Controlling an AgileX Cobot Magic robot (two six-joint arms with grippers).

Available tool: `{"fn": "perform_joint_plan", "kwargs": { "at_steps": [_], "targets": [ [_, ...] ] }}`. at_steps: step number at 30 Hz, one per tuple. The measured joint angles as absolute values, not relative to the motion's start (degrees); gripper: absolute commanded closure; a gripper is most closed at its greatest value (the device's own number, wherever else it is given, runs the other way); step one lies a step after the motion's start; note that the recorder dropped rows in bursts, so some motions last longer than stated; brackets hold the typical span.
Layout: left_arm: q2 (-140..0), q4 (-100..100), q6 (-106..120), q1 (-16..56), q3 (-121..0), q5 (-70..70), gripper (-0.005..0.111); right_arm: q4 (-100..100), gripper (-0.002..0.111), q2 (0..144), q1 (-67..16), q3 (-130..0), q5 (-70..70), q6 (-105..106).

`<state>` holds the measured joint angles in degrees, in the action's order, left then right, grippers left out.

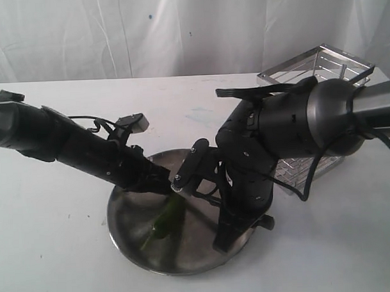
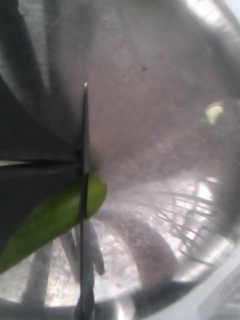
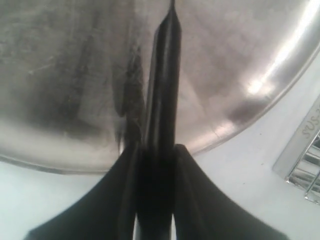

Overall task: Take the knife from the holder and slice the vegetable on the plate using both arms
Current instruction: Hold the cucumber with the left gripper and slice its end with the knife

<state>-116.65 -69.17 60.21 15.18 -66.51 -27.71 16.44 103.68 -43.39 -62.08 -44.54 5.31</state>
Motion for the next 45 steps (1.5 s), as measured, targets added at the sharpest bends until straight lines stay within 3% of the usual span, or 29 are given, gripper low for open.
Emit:
{"fn": "perform_joint_plan", "kwargs": {
  "at_steps": [22,45],
  "targets": [
    [-108.04,-67.65,60.21,15.18,-66.16,-26.51,0.107,15.23,0.108,104.22,-43.39,-62.08,-45.79,7.15],
    [-112.53,-65.04,60.21,15.18,-66.16,-26.35,0.107,15.36,0.108,106.64,-43.51,-66.10,-53.30,9.58]
  ]
}}
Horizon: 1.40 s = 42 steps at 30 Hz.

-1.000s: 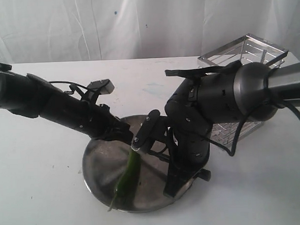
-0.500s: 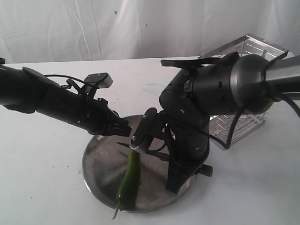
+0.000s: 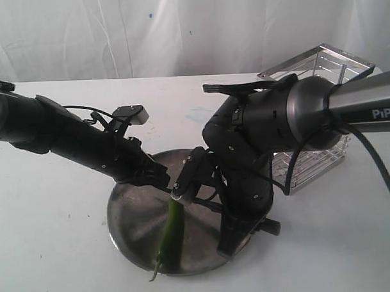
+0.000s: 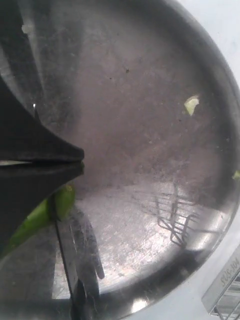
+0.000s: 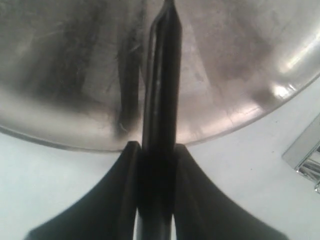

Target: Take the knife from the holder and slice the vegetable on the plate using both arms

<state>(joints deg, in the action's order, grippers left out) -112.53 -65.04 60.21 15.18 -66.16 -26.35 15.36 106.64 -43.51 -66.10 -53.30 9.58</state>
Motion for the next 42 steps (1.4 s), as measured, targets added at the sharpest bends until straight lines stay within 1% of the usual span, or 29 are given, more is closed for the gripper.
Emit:
{"fn": "perform_joint_plan", "kwargs": {
  "at_steps": [22,30,42],
  "targets": [
    [-111.18,-63.51,60.21,15.18,-66.16,-29.83,0.107,15.36,0.108,106.64,-43.51,-66.10,-55.11,9.81],
    [-117.22,-64.43,60.21,15.06,-66.28,-30.89,0.107,15.70,0.108,106.64,-43.51,-66.10,-57.24,9.67],
    [-117.96,-65.96,60.42,14.79,-66.51,-32.73,0.107,15.61,0.108,106.64,-43.51,-66.10,-61.26,9.59]
  ]
}}
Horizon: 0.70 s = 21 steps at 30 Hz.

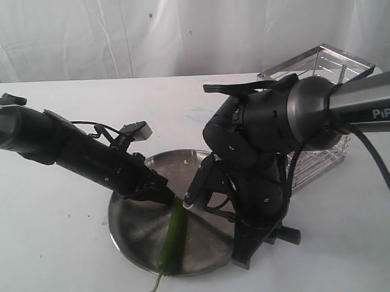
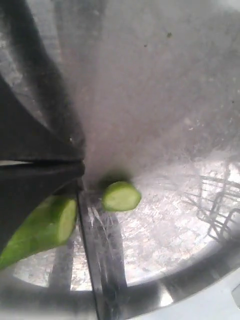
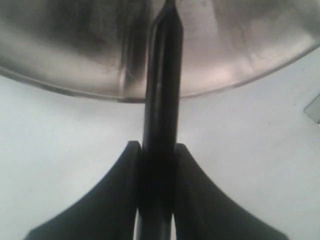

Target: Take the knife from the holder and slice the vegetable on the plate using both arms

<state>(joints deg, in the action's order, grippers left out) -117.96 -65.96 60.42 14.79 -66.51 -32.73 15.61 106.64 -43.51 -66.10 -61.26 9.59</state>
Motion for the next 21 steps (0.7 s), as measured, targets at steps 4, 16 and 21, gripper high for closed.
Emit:
{"fn": "perform_joint_plan", "kwargs": {
  "at_steps": [4,16,21],
  "targets": [
    [-116.10,-63.10,60.42,14.79,-66.22,-32.25,0.107,15.61,0.108,106.64,-43.51,-66.10,-61.74,9.59],
    [-106.14,-57.91,60.32,11.26,-66.10,-32.32,0.107,18.76,0.108,105.86,-43.51,-66.10,-61.56,4.51],
    [-105.67,-57.28,60.10,10.63,-66.10,-33.16,0.107,18.86,0.108,102.36,-43.51,-66.61,-60.76,3.07]
  ]
}}
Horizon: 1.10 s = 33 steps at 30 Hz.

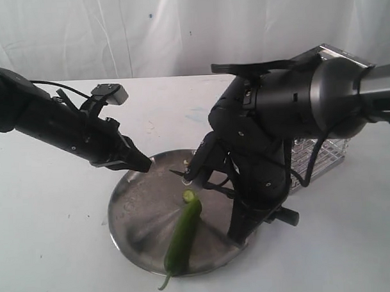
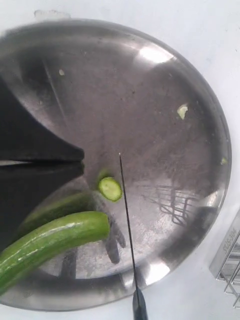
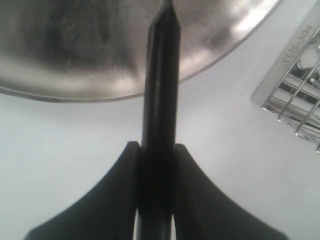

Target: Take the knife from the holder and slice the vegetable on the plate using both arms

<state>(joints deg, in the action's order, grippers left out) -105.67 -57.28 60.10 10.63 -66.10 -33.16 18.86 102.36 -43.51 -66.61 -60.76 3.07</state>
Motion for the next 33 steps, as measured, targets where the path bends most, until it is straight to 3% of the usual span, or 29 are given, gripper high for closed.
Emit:
{"fn": "perform_joint_plan", "kwargs": {
  "at_steps": [18,27,31,33],
  "targets": [
    [-105.67,-57.28,59.17,10.63,-66.10,-34.20,0.107,9.62,0.108,101.02,-46.23,-66.71,-60.48,-1.16],
    [-105.67,-58.34,59.04,10.63,-66.10,-35.17,0.107,6.52,0.108,100.65,-46.23,-59.24,-57.70,-4.97],
    [-105.67,-58.81,59.04,10.63,-66.10,-35.79,0.096,4.89,0.108,100.09,-46.23,-57.28,-55.14,-5.34],
    [-106.05,-59.97,59.04,10.85,-66.10,-36.63,0.082,4.78,0.108,100.04,-46.23,-56.84,-54.58,-5.34]
  ]
}}
